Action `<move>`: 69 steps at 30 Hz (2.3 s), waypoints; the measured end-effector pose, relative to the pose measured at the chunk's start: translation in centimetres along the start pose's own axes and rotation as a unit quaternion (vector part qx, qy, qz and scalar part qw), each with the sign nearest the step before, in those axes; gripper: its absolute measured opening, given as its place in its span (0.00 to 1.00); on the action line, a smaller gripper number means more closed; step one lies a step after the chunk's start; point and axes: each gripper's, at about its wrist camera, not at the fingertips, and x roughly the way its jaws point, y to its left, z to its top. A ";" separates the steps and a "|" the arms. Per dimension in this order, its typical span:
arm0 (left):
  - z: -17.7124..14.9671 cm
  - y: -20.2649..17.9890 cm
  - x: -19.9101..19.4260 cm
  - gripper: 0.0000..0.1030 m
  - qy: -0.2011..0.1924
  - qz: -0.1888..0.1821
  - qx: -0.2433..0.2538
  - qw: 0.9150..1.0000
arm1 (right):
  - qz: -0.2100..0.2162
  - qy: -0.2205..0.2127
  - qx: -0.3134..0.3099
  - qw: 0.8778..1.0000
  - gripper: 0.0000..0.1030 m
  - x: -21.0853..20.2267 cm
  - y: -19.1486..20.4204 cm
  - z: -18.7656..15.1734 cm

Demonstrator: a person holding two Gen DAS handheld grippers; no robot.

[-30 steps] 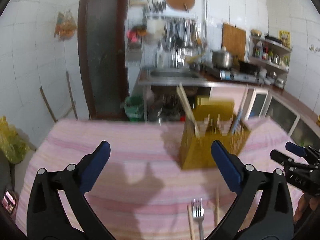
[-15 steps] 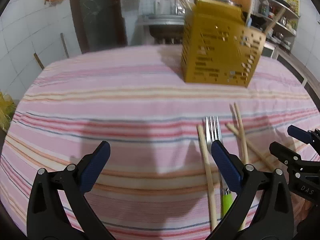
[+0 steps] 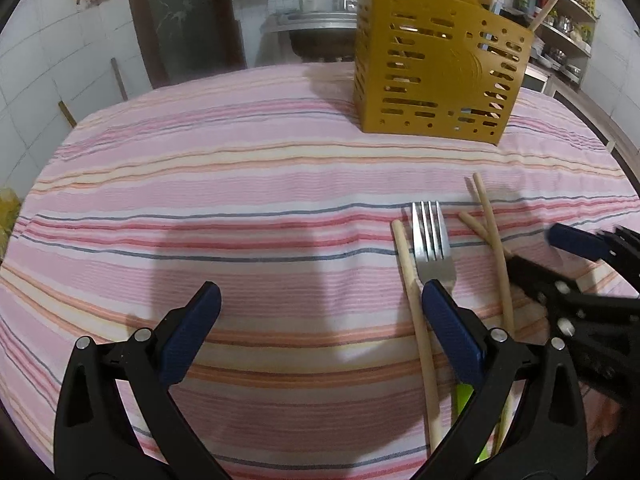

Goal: Organize utensils
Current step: 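Close the right tool on a wooden chopstick while the left tool grasps another chopstick, then lift both chopsticks into the yellow holder and open both tools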

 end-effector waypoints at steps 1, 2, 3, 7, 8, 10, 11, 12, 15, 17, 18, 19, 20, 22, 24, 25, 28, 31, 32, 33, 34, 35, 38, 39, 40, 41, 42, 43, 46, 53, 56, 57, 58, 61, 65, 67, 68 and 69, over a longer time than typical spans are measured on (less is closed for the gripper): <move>0.0 -0.1 0.1 0.94 0.002 -0.001 0.001 1.000 | -0.001 0.000 -0.001 1.000 0.46 0.2 0.2 0.2; 0.0 -0.1 0.2 0.94 0.004 0.001 0.002 1.000 | 0.000 0.001 -0.003 1.000 0.42 0.4 0.5 0.5; 0.1 -0.3 0.3 0.94 0.005 0.004 0.005 1.000 | 0.000 -0.001 -0.008 1.000 0.32 0.6 0.8 0.8; 0.1 -0.4 0.4 0.94 0.007 0.007 0.009 1.000 | -0.012 -0.005 -0.001 1.000 0.07 0.7 0.5 0.9; 0.1 -0.4 0.4 0.94 0.007 0.006 0.008 1.000 | -0.009 -0.006 0.011 1.000 0.07 0.6 0.1 0.7; 0.1 -0.3 0.4 0.93 0.008 0.006 0.008 1.000 | -0.017 -0.006 0.030 0.999 0.06 0.1 -1.1 0.3; 0.2 -0.4 0.4 0.93 0.008 0.006 0.008 1.000 | -0.021 -0.006 0.040 0.999 0.06 -0.1 -1.7 0.1; 0.2 -0.5 0.4 0.90 0.008 0.005 0.010 1.000 | -0.025 -0.007 0.051 0.998 0.06 -0.4 -2.4 -0.1; 0.6 -1.0 0.6 0.81 0.006 0.005 0.014 1.000 | -0.038 -0.006 0.089 0.995 0.06 -1.3 -5.0 -1.1; 0.8 -1.3 0.6 0.73 0.006 0.001 0.016 1.000 | -0.037 -0.001 0.105 0.994 0.06 -1.5 -6.2 -1.5; 1.0 -1.5 0.6 0.67 0.006 -0.003 0.018 1.000 | -0.034 0.003 0.109 0.993 0.06 -1.4 -6.5 -1.6; 1.2 -1.8 0.7 0.61 0.007 -0.006 0.020 1.000 | -0.032 0.005 0.113 0.993 0.06 -1.4 -6.7 -1.5; 1.3 -2.0 0.7 0.57 0.008 -0.006 0.021 1.000 | -0.034 0.006 0.115 0.993 0.06 -1.3 -6.7 -1.5; 1.8 -2.3 0.8 0.41 0.013 -0.012 0.024 1.000 | -0.039 0.009 0.115 0.993 0.07 -0.9 -7.1 -1.1; 2.2 -2.5 0.8 0.29 0.020 -0.018 0.023 0.999 | -0.044 0.016 0.111 0.993 0.07 -0.2 -6.8 -0.3; 2.4 -2.5 1.0 0.21 0.024 -0.019 0.021 0.999 | -0.045 0.020 0.112 0.992 0.07 0.2 -6.8 0.0; 3.2 -1.9 1.4 0.08 0.033 -0.027 0.004 0.999 | -0.043 0.022 0.118 0.992 0.06 0.5 -7.0 0.4; 3.7 -1.2 1.7 0.06 0.037 -0.038 -0.014 0.998 | -0.038 0.017 0.127 0.991 0.06 0.0 -7.4 0.3; 3.9 -1.1 1.7 0.05 0.037 -0.039 -0.017 0.998 | -0.037 0.013 0.130 0.991 0.06 -0.3 -7.4 0.1; 4.1 -1.0 1.4 0.04 0.033 -0.040 -0.022 0.998 | -0.036 0.008 0.131 0.991 0.06 -0.6 -7.4 0.0; 4.2 -1.0 1.2 0.04 0.028 -0.040 -0.023 0.999 | -0.035 0.003 0.133 0.991 0.06 -0.8 -7.4 0.0; 4.3 -0.9 0.7 0.04 0.018 -0.040 -0.023 0.999 | -0.034 -0.005 0.134 0.990 0.06 -1.3 -7.4 -0.1; 4.6 -0.7 -0.9 0.04 -0.013 -0.032 -0.026 0.999 | -0.033 -0.039 0.141 0.989 0.06 -3.2 -7.4 -0.2; 4.7 -0.7 -1.7 0.04 -0.026 -0.027 -0.026 0.999 | -0.034 -0.050 0.141 0.988 0.06 -3.8 -7.3 -0.1; 4.7 -0.7 -2.4 0.04 -0.039 -0.021 -0.025 0.999 | -0.037 -0.065 0.139 0.988 0.06 -4.7 -7.1 -0.1; 4.8 -0.6 -3.1 0.04 -0.053 -0.015 -0.023 0.998 | -0.039 -0.081 0.135 0.987 0.06 -5.5 -6.8 0.0; 4.9 -0.6 -4.0 0.04 -0.072 -0.008 -0.022 0.997 | -0.041 -0.092 0.132 0.986 0.06 -6.1 -6.6 0.2; 5.0 -0.5 -5.0 0.04 -0.090 -0.005 -0.022 0.996 | -0.043 -0.111 0.128 0.985 0.06 -7.1 -6.4 0.2; 5.3 -0.3 -7.3 0.04 -0.132 -0.004 -0.024 0.991 | -0.042 -0.161 0.123 0.978 0.06 -9.7 -5.9 0.5; 5.5 0.2 -12.6 0.04 -0.216 -0.010 -0.018 0.976 | -0.037 -0.245 0.127 0.961 0.06 -13.5 -5.9 0.4; 5.2 0.5 -14.1 0.04 -0.239 -0.020 -0.023 0.970 | -0.040 -0.261 0.123 0.956 0.06 -14.2 -5.8 0.2; 5.2 0.6 -14.5 0.04 -0.244 -0.023 -0.024 0.969 | -0.043 -0.268 0.120 0.955 0.06 -14.3 -5.5 0.1; 5.1 0.6 -14.7 0.04 -0.249 -0.025 -0.025 0.968 | -0.048 -0.277 0.115 0.953 0.06 -14.4 -5.3 0.0; 5.0 0.9 -15.4 0.04 -0.261 -0.031 -0.028 0.964 | -0.057 -0.297 0.102 0.948 0.06 -14.7 -4.8 -0.3; 5.1 0.9 -16.6 0.04 -0.287 -0.032 -0.026 0.957 | -0.052 -0.324 0.100 0.939 0.06 -15.7 -3.9 -0.1; 5.5 1.0 -17.1 0.04 -0.295 -0.035 -0.024 0.955 | -0.051 -0.346 0.096 0.932 0.06 -16.9 -3.6 0.6; 5.8 0.9 -17.4 0.04 -0.299 -0.036 -0.023 0.953 | -0.050 -0.354 0.095 0.929 0.06 -17.4 -3.6 0.9; 6.4 0.9 -17.9 0.04 -0.305 -0.037 -0.024 0.952 | -0.048 -0.366 0.094 0.925 0.06 -18.0 -3.6 1.6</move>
